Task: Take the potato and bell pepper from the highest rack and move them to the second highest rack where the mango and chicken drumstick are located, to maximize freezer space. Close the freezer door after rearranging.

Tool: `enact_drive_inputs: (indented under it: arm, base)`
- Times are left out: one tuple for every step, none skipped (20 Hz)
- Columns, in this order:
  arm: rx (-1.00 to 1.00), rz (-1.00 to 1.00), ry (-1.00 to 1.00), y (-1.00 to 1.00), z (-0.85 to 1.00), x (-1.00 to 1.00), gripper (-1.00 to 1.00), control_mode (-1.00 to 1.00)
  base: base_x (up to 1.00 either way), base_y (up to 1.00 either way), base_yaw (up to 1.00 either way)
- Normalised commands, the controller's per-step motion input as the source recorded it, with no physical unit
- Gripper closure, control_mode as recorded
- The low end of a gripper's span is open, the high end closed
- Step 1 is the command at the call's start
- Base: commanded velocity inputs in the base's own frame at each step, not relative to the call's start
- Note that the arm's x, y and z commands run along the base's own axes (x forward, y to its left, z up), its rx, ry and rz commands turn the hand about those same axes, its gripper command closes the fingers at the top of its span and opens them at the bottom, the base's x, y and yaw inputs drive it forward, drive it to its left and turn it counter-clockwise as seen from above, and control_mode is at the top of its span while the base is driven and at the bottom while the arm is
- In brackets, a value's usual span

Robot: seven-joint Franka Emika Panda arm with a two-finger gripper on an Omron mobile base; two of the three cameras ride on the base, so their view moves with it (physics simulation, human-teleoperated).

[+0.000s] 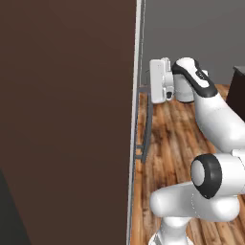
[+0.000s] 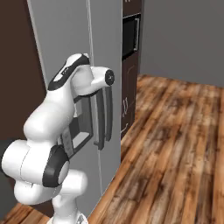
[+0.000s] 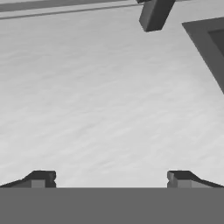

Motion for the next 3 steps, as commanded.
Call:
enact_drive_inputs:
  arm:
    - [-0.08, 0.04, 0.06, 0.14, -0.04, 0.0, -1.0, -1.0]
    - [0.0, 0.0, 0.0, 0.0, 0.0, 0.0, -1.0, -1.0]
    - [0.0, 0.0, 0.0, 0.0, 0.0, 0.0, -1.0, -1.0]
  base:
    - [0.0, 0.0, 0.0]
    - [0.0, 0.0, 0.0]
    - [0.0, 0.0, 0.0]
